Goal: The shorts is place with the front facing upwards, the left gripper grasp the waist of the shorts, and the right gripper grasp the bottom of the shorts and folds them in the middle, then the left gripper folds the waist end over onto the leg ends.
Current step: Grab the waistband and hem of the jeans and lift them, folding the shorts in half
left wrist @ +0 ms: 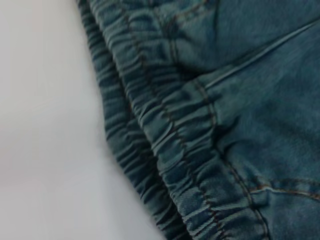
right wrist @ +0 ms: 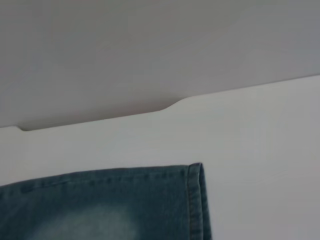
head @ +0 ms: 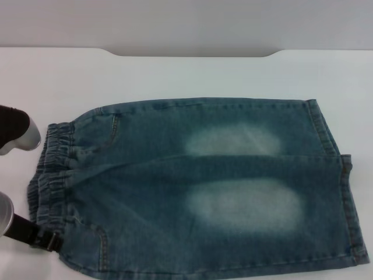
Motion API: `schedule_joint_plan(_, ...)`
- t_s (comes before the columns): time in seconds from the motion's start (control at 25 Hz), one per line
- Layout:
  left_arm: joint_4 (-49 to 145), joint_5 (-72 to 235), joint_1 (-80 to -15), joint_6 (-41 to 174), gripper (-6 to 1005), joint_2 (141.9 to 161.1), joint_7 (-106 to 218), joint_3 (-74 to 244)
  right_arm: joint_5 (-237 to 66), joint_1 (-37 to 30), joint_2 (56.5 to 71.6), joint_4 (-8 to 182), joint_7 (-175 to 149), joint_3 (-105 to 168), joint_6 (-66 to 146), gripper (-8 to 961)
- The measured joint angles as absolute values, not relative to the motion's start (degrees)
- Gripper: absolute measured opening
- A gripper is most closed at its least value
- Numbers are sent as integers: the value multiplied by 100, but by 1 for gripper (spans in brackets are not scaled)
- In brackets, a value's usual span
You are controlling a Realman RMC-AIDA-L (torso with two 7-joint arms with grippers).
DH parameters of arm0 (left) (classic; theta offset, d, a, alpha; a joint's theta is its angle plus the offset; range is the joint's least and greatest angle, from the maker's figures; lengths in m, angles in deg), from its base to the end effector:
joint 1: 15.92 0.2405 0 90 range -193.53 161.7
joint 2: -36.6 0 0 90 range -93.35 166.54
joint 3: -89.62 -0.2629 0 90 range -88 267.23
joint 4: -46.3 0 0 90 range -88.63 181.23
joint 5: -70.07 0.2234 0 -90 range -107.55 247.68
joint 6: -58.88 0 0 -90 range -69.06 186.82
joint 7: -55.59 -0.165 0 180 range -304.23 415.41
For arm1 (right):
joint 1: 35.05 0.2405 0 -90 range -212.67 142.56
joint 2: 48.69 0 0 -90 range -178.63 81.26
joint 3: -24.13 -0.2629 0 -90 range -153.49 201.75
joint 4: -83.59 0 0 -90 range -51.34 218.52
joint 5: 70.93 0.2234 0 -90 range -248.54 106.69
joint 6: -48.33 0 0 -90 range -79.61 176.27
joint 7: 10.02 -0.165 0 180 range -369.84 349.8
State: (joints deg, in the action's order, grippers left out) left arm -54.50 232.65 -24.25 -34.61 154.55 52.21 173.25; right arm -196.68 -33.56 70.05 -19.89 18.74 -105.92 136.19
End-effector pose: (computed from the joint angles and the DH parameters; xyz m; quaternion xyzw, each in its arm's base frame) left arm -0.2611 0.2728 -0.0030 -0.7728 -0.5115 0.2473 0.2827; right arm 0.2853 0.2817 0.1436 -0.7567 0.5342 0.1050 0.3620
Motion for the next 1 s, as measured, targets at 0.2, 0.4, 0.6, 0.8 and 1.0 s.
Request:
schedule_joint_plan(0.2,-5870,23228,-2412,-3509,446,15455,5200,17315,-19669,-3382,7017,-1994,1769,-10532,13783,651)
schedule_joint_plan(0.4,-6004,23222,-2418,-3565,235,15455,5188,17299,-19683,-3415,7028,-1945,1584,-10452,14016,651)
schedule_joint_plan(0.6,-5971,23246,-2401,-3548,60,15455,5175,17298,-19697,-3444,7030,-1903,1503,-10350,14112,650)
schedule_joint_plan(0.8,-5870,23258,-2426,-3564,49,15455,5188,17349,-19702,-3473,7046,-1803,1509,-10236,14069,650)
schedule_joint_plan(1.0,-6170,23253,-2393,-3593,38,15455,5183,17329,-19705,-3443,7040,-1773,1515,-10233,14070,650)
